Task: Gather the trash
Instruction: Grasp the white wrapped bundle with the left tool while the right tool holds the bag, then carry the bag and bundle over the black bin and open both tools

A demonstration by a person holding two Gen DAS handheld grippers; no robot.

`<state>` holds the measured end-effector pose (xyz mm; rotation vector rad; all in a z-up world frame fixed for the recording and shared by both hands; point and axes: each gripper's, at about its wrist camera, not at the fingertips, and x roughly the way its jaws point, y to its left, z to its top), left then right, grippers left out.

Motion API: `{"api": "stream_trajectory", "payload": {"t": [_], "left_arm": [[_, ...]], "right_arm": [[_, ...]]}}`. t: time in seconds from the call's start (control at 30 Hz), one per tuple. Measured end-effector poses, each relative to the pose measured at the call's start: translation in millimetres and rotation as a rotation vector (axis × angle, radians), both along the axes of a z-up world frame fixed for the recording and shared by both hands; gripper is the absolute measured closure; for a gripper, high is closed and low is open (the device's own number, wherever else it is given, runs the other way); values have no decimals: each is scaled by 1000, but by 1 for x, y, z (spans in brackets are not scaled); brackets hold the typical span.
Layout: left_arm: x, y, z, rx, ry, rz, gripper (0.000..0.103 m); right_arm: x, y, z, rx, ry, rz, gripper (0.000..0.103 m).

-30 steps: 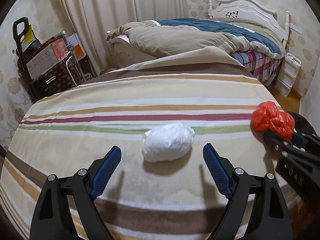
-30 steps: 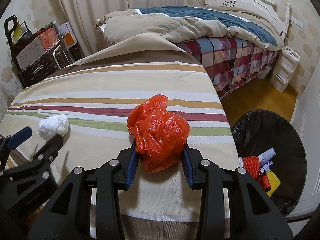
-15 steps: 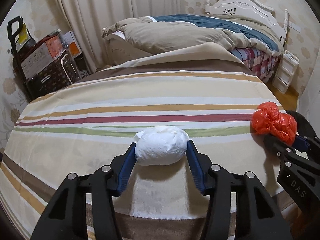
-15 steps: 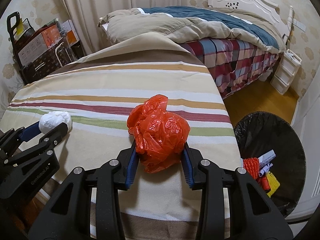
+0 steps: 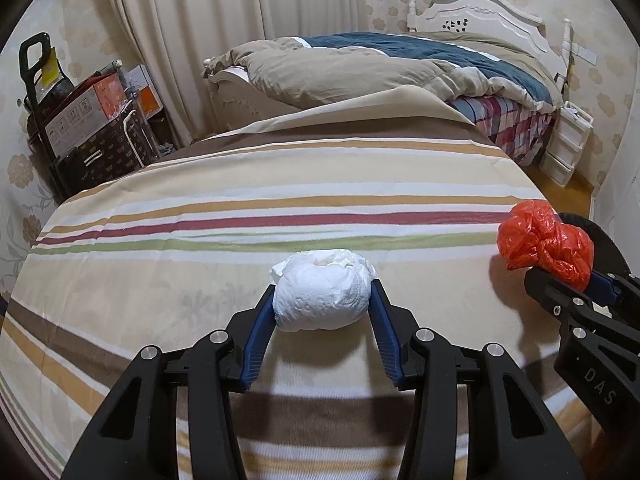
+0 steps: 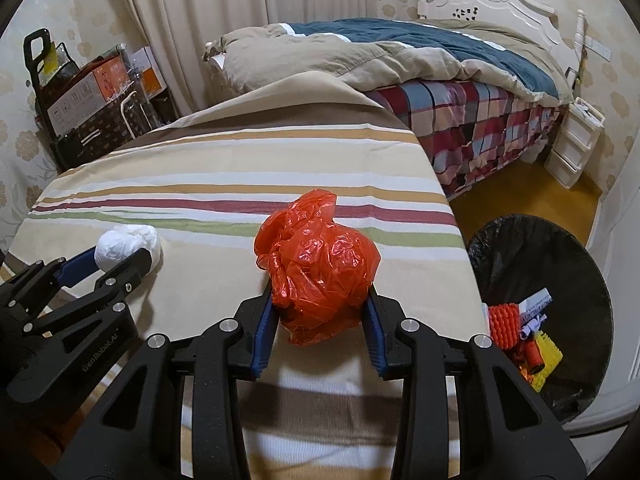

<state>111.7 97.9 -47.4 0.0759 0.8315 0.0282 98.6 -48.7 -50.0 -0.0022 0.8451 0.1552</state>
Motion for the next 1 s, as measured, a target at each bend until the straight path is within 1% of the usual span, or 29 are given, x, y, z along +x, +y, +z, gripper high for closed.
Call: {"api": "stream_trajectory", "payload": {"t": [0.3, 0.57, 0.83, 1.0], "left_arm": [[-24, -14, 12, -16, -32, -21, 56], [-43, -31, 22, -28, -62, -47, 56], [-59, -54, 28, -38, -84, -84, 56], [-64, -78, 33, -39, -101, -132, 56]], "right_arm": [[-29, -13, 12, 16, -34, -10, 66], [-56, -30, 16, 21, -53, -30, 66], [-82, -61, 17, 25, -71, -85, 66], [-94, -85, 21, 16, -99, -139, 66]]}}
